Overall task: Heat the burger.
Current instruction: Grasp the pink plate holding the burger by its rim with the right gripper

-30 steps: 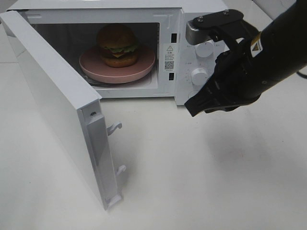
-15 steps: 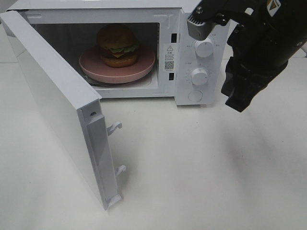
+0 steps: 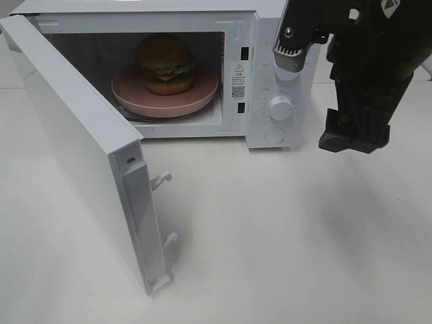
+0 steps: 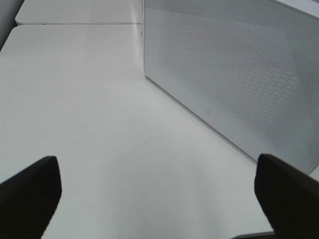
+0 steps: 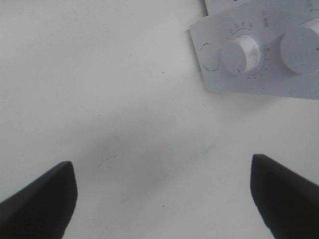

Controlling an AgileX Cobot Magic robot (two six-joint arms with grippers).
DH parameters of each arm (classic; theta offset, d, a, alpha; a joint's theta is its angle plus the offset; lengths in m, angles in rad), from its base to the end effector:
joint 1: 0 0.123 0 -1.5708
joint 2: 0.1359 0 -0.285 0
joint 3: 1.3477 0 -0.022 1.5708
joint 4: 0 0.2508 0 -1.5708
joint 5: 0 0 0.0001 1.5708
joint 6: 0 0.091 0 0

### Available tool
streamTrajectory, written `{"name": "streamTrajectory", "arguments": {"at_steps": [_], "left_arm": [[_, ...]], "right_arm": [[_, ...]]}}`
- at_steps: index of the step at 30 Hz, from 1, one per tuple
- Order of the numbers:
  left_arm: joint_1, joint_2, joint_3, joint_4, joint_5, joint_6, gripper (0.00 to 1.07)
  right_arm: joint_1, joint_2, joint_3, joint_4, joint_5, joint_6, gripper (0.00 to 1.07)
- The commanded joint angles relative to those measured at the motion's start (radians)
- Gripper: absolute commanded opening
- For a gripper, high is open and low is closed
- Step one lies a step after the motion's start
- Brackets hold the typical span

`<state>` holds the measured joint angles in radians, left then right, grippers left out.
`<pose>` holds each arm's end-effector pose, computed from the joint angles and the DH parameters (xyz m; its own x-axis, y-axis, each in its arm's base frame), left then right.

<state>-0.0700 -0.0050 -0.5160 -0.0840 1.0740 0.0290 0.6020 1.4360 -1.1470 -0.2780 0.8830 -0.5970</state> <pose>-0.0087 -0.0061 0.2808 -0.4482 0.0203 -0.8937 0.1306 0.9905 -0.0430 0.2528 0.1502 0.3014 -0.1862 -0.9586 -0.2154 -0.8398 0.2690 -0.4715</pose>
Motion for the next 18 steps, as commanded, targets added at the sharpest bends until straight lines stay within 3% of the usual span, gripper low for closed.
{"name": "streamTrajectory", "arguments": {"at_steps": [1, 11, 18], "left_arm": [[0.004, -0.003, 0.000, -0.003, -0.004, 0.004, 0.98], [0.004, -0.003, 0.000, -0.003, -0.004, 0.004, 0.98], [0.004, -0.003, 0.000, -0.003, -0.004, 0.004, 0.98]], "right_arm": [[-0.002, -0.009, -0.006, -0.047, -0.066, -0.022, 0.95], [-0.001, 0.028, -0.006, -0.090, -0.215, -0.066, 0.94], [0.001, 0.066, -0.006, -0.089, -0.353, -0.248, 0.93]]}}
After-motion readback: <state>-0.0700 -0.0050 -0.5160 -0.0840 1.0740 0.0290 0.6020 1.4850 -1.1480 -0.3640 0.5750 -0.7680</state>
